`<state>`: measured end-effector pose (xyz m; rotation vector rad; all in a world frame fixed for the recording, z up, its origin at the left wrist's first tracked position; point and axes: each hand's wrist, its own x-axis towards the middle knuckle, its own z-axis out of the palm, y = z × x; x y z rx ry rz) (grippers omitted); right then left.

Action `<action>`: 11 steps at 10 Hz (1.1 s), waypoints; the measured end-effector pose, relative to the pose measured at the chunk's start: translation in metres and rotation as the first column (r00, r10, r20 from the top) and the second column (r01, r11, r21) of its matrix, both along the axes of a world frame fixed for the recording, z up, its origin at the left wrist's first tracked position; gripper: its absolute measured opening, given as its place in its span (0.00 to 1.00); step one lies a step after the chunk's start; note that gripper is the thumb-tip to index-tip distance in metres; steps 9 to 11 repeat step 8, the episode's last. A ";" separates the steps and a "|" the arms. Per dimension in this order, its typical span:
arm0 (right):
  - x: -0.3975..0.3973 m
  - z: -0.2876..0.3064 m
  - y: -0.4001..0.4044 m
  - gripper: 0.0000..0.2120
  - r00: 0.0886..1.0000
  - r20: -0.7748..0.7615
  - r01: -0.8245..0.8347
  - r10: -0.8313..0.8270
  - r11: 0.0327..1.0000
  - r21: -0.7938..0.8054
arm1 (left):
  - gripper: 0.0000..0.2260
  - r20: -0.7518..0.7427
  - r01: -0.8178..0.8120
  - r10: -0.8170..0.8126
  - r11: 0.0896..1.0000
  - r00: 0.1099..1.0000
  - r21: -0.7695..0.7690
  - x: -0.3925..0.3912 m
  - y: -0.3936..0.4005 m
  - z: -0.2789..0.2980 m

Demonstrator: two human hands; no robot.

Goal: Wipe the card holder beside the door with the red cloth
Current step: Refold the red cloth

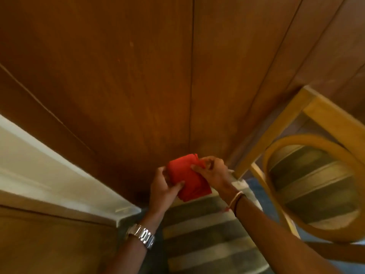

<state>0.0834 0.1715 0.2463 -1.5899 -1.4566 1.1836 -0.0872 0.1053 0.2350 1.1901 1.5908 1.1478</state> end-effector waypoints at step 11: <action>0.035 -0.351 -0.094 0.13 0.993 0.081 -0.005 0.086 0.720 -0.694 | 0.20 -0.099 0.245 -0.354 0.798 0.930 -0.551 0.062 -0.091 -0.343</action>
